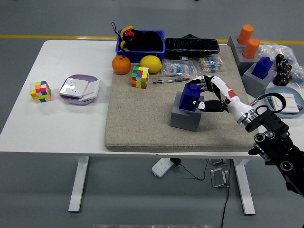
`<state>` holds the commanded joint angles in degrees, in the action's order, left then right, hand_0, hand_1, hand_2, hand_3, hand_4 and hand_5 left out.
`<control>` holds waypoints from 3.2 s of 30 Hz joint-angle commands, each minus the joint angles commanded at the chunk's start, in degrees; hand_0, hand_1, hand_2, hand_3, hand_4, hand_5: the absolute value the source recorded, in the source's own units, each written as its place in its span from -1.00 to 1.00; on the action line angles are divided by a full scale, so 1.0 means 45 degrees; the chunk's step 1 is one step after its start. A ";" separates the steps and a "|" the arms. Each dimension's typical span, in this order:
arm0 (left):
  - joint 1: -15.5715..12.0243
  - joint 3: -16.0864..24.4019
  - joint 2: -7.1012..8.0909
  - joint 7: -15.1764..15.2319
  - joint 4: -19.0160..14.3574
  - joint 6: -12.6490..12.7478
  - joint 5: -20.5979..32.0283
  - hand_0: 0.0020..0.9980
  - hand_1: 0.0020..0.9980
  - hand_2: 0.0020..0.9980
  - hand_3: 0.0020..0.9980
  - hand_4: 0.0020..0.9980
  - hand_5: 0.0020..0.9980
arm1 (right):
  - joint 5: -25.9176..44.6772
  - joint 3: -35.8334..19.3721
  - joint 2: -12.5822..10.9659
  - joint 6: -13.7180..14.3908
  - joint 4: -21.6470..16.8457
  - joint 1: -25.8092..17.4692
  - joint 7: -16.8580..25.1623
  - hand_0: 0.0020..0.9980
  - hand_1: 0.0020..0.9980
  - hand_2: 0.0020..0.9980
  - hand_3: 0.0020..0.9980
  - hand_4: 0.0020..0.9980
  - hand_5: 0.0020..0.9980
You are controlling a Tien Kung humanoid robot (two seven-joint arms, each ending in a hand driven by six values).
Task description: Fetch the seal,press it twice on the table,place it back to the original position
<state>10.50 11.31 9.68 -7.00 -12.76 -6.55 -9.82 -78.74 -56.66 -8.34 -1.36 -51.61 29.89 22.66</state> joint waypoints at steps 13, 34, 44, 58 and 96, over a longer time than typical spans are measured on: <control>-0.0018 0.0043 -0.0006 -0.0002 0.0002 -0.0001 -0.0027 0.63 0.64 0.58 0.68 0.61 -0.16 | -0.0014 -0.0082 -0.0159 -0.0044 -0.0086 0.0025 -0.0002 0.03 -0.24 -0.24 -0.16 0.26 -1.00; -0.0032 0.0077 -0.0008 0.0002 0.0003 0.0001 -0.0061 0.63 0.64 0.58 0.68 0.61 -0.16 | -0.0037 -0.0042 -0.0295 -0.0042 -0.0154 -0.0081 -0.0038 0.03 -0.24 -0.24 -0.16 0.26 -1.00; -0.0054 0.0022 -0.0008 -0.0004 0.0008 -0.0003 -0.0026 0.63 0.64 0.58 0.68 0.61 -0.16 | -0.0001 0.0072 -0.0208 -0.0087 -0.0112 -0.0078 -0.0049 0.03 -0.24 -0.24 -0.16 0.26 -1.00; -0.0043 0.0013 -0.0010 -0.0004 0.0012 -0.0005 -0.0014 0.63 0.63 0.58 0.68 0.61 -0.16 | -0.0020 0.0105 -0.0092 -0.0111 0.0055 -0.0025 -0.0005 0.36 0.03 0.02 0.15 0.51 -1.00; -0.0009 0.0071 -0.0032 0.0001 0.0023 -0.0024 0.0004 0.64 0.63 0.58 0.68 0.61 -0.16 | -0.0751 -0.1366 -0.0484 -0.1391 -0.0381 -0.0518 -0.0575 1.00 1.00 1.00 1.00 1.00 0.11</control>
<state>10.46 11.63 9.54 -6.99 -12.65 -6.66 -9.80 -82.12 -62.81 -10.51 -7.62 -53.32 27.56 20.07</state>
